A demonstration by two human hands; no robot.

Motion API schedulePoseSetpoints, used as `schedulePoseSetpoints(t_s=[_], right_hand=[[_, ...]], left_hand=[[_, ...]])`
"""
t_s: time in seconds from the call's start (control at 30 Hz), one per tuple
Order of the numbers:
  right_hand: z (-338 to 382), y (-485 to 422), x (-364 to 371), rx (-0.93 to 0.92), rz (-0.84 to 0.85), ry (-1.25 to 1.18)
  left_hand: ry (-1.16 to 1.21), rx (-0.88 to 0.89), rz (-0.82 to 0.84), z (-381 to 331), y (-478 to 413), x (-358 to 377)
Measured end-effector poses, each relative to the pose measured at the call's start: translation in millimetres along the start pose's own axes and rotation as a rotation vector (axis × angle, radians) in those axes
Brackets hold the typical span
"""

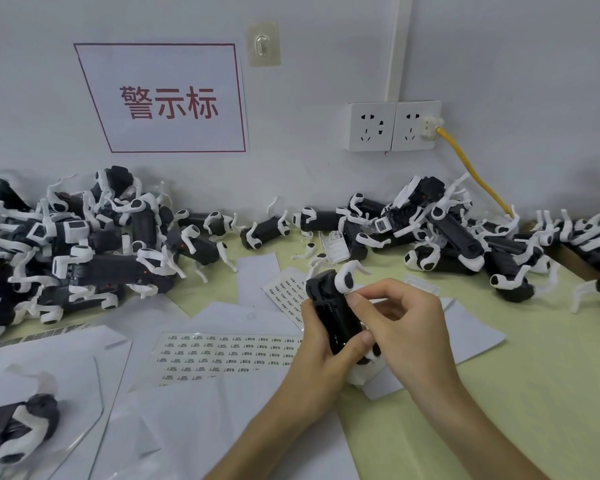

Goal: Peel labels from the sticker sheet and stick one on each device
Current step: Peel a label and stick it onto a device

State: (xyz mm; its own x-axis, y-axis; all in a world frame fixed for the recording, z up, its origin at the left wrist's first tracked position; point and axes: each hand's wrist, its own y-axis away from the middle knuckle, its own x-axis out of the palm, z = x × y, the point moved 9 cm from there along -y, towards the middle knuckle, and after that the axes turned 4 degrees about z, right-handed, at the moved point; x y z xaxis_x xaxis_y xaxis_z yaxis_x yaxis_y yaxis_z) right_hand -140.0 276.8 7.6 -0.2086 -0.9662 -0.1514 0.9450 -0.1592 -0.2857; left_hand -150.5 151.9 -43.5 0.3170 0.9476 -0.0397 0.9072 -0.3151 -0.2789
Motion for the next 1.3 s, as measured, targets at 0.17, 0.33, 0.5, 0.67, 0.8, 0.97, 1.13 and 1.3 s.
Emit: schedulePoseSetpoints(t_s=[0.17,0.33,0.5,0.67,0.8,0.97,1.13,1.3], right_hand=[[-4.7,-1.1,0.4,0.033,0.013,-0.016],[-13.4,-4.7,0.5,0.145,0.07,-0.163],[-18.1,-5.7,1.7,0.198,0.132,-0.238],[-23.8,-9.5,-3.2,0.23,0.088,-0.245],[-26.1,-11.2,3.0,0.215,0.121,-0.23],[-22.2,-10.7,14.4,0.187,0.281,-0.22],[-23.9,-7.6,22.6,0.189,0.318,-0.183],[-24.3,-5.8,31.5,0.185,0.438,-0.427]], left_hand=[[0.006,0.011,0.003,-2.6,1.1,0.5],[-0.041,0.063,-0.003,-10.7,3.5,-1.8],[-0.066,0.083,0.008,-15.6,4.6,-2.4],[-0.065,0.078,0.003,-19.3,5.2,-0.4],[0.005,-0.008,-0.041,-10.7,2.0,-4.8],[0.136,-0.071,-0.04,2.8,-0.1,-9.2],[0.187,-0.092,-0.022,3.4,0.9,-6.8],[0.168,-0.059,0.042,-0.8,1.4,-0.4]])
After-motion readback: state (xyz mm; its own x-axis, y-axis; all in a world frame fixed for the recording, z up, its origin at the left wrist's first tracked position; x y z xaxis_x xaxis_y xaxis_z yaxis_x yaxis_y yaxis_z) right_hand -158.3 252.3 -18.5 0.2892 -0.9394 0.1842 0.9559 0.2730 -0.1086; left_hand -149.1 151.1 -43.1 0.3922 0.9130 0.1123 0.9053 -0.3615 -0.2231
